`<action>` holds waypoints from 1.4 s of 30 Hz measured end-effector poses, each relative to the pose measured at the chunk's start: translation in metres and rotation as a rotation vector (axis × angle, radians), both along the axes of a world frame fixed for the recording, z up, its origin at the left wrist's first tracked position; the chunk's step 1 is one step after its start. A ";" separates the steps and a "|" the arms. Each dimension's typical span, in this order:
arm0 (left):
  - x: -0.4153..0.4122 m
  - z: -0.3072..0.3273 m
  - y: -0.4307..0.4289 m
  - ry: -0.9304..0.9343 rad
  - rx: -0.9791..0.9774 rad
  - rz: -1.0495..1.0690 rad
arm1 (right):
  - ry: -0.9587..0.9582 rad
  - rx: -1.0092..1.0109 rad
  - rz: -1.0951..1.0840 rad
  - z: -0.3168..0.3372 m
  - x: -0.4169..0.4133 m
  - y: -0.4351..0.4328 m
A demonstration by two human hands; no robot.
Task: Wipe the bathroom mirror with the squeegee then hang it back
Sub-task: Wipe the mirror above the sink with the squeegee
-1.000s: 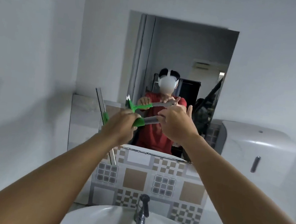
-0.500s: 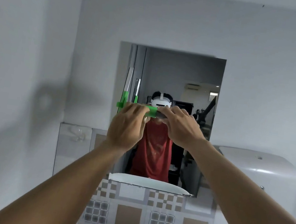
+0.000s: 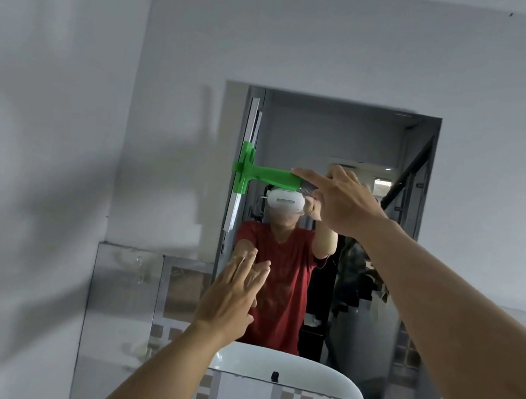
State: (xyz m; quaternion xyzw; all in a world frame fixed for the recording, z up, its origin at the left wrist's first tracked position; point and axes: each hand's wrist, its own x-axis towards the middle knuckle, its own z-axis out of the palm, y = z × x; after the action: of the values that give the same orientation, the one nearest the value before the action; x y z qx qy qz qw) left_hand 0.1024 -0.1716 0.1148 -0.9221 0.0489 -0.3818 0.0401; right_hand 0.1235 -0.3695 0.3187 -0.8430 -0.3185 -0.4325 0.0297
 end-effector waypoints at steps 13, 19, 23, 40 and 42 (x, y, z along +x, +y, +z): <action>0.045 -0.015 0.024 -0.063 0.021 -0.003 | -0.051 -0.080 -0.055 0.034 0.016 0.007; 0.044 -0.016 0.027 -0.056 0.024 0.010 | -0.043 -0.030 -0.113 0.049 0.014 -0.027; 0.044 -0.015 0.027 -0.036 0.004 0.007 | -0.038 -0.005 -0.127 0.047 0.010 -0.044; 0.044 -0.015 0.030 -0.039 0.003 -0.005 | 0.133 0.417 -0.135 -0.047 0.007 -0.100; 0.042 -0.014 0.028 -0.047 -0.003 -0.032 | 0.191 0.481 -0.123 -0.061 0.000 -0.094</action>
State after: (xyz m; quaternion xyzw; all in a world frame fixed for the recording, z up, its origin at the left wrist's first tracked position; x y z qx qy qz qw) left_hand 0.1445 -0.1434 0.1008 -0.9121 0.0620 -0.4039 0.0338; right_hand 0.1231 -0.4636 0.2573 -0.8663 -0.1506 -0.4154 0.2330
